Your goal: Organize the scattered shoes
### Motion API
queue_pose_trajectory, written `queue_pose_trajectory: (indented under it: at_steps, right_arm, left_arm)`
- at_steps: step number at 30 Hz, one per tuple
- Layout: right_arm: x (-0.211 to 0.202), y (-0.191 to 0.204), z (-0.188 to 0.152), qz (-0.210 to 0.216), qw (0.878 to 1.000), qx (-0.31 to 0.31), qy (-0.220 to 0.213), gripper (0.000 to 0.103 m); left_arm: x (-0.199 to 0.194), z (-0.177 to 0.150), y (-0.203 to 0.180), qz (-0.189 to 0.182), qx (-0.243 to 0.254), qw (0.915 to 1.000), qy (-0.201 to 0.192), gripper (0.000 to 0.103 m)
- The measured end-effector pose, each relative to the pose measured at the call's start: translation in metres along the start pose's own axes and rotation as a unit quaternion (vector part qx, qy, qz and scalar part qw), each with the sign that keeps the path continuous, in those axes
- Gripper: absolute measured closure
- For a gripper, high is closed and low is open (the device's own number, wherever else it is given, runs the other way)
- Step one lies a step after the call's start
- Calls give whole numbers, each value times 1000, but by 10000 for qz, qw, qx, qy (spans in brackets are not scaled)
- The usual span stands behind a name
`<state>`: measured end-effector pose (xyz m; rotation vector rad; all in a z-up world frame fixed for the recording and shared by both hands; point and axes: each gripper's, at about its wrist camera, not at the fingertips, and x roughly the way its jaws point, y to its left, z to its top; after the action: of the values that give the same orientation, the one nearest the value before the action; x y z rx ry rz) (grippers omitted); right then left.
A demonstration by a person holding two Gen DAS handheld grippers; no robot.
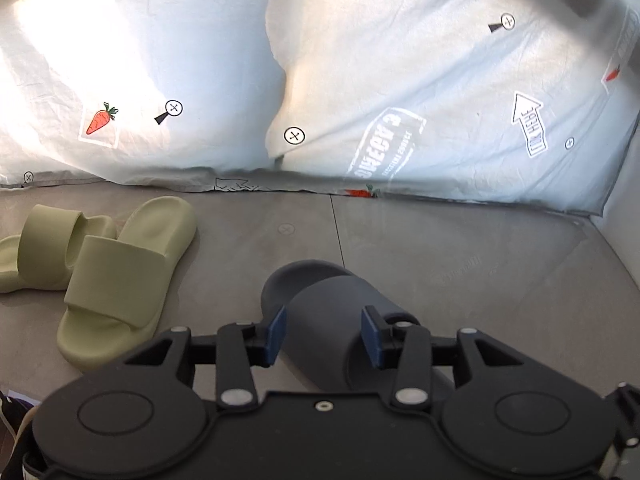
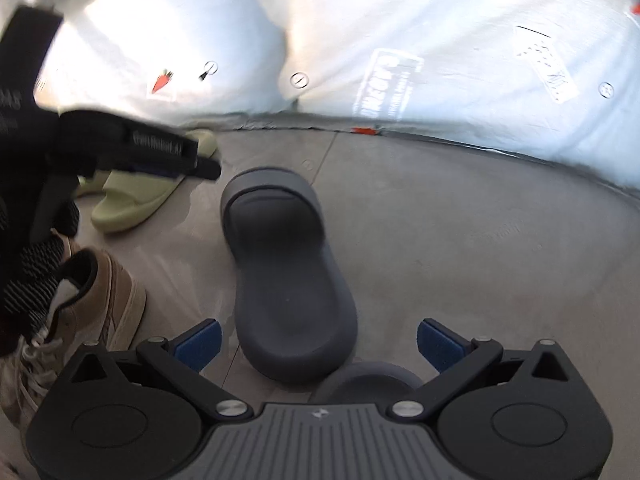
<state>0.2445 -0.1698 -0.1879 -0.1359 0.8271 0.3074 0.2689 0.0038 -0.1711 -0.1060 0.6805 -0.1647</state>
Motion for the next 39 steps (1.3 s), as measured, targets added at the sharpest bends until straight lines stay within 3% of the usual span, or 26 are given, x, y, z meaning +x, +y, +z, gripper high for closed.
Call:
queue_pose_trajectory:
  at_steps: [5,7,11,18,24,27,28,30,34,39]
  right_arm:
    - [49,17,20,153,9950,-624,763,0]
    - [61,23,25,-22,9880,-1093,1091,1]
    - [67,13,30,-228,9820,-1400,1246,1]
    - [68,-43,56,-986,9923,-172,726,1]
    - [68,-90,78,-1618,9825,885,265,5]
    - [48,-82,79,-888,9735,2069,-396,5]
    - [47,-68,81,-704,9725,2160,-510,5]
    - [53,-36,88,-645,9770,1932,-634,5]
    - [86,30,106,-1145,9873,835,-725,5]
    - [126,66,106,-1699,9838,-219,-524,5]
  left_arm:
    - [-12,-5,20,101,-182,9998,-7,59]
    - [-14,-9,27,160,-204,9997,28,59]
    - [-11,-14,38,209,-241,9994,153,59]
    - [9,-17,53,129,-524,9976,433,59]
    - [17,-12,60,259,-653,9968,392,59]
    - [20,-8,71,367,-795,9954,395,59]
    - [22,-7,75,428,-828,9948,404,59]
    - [23,-4,83,535,-891,9938,404,59]
    - [14,-4,95,662,-981,9924,331,59]
    - [4,-8,109,777,-1085,9907,280,59]
